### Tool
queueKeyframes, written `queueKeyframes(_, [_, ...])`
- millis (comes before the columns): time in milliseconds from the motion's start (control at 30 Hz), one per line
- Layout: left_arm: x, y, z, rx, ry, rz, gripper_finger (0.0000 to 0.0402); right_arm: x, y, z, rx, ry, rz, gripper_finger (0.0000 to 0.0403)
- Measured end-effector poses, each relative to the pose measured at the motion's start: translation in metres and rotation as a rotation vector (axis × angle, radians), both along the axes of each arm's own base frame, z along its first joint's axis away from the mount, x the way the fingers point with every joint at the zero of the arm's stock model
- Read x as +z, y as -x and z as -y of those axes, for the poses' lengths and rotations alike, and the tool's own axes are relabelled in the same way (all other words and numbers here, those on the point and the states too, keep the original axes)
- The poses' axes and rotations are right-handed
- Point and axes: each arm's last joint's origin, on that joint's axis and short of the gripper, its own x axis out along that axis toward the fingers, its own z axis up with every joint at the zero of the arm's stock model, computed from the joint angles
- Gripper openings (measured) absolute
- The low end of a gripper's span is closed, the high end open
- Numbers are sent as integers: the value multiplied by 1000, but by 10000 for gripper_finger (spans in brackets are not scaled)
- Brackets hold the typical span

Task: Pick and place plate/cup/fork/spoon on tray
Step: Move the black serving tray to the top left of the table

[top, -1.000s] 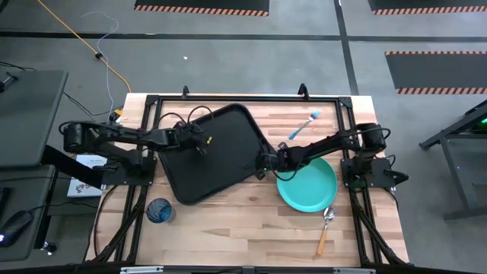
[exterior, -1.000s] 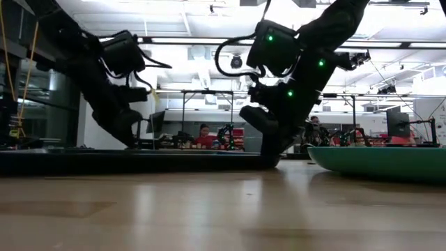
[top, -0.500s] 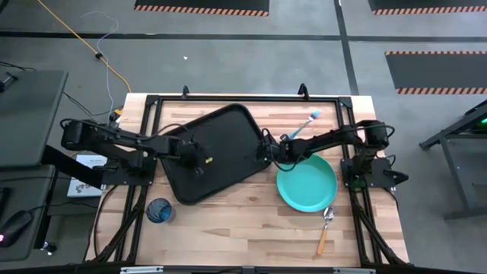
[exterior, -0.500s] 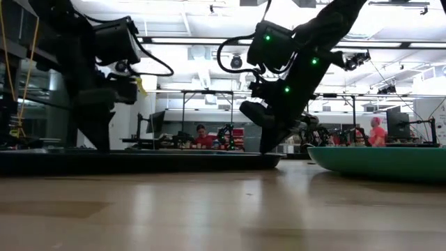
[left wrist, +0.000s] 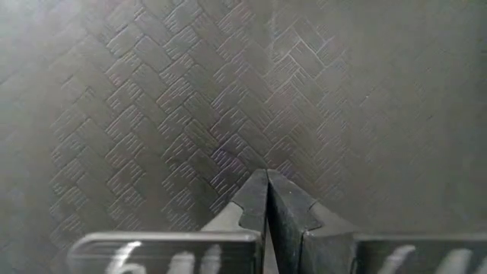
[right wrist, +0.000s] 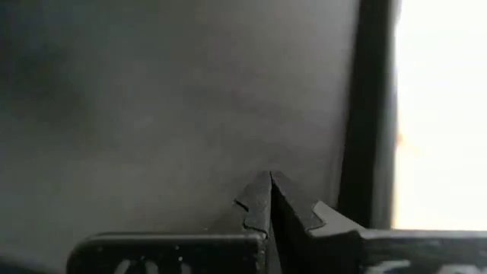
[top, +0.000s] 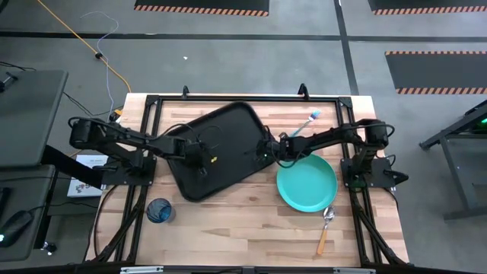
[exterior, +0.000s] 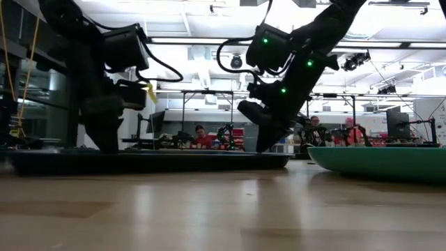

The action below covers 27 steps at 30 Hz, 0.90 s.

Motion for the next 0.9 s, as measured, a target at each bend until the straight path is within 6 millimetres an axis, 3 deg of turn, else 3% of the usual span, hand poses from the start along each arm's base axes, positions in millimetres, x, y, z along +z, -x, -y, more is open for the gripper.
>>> queueKeyframes(400, [0, 4, -21, 41, -284, -67, 0, -14, 10, -21, -14, -41, 22, 0])
queueKeyframes(900, [1, 5, -28, -17, -410, -119, 0, -9, 0, -42, 60, -121, 159, 0])
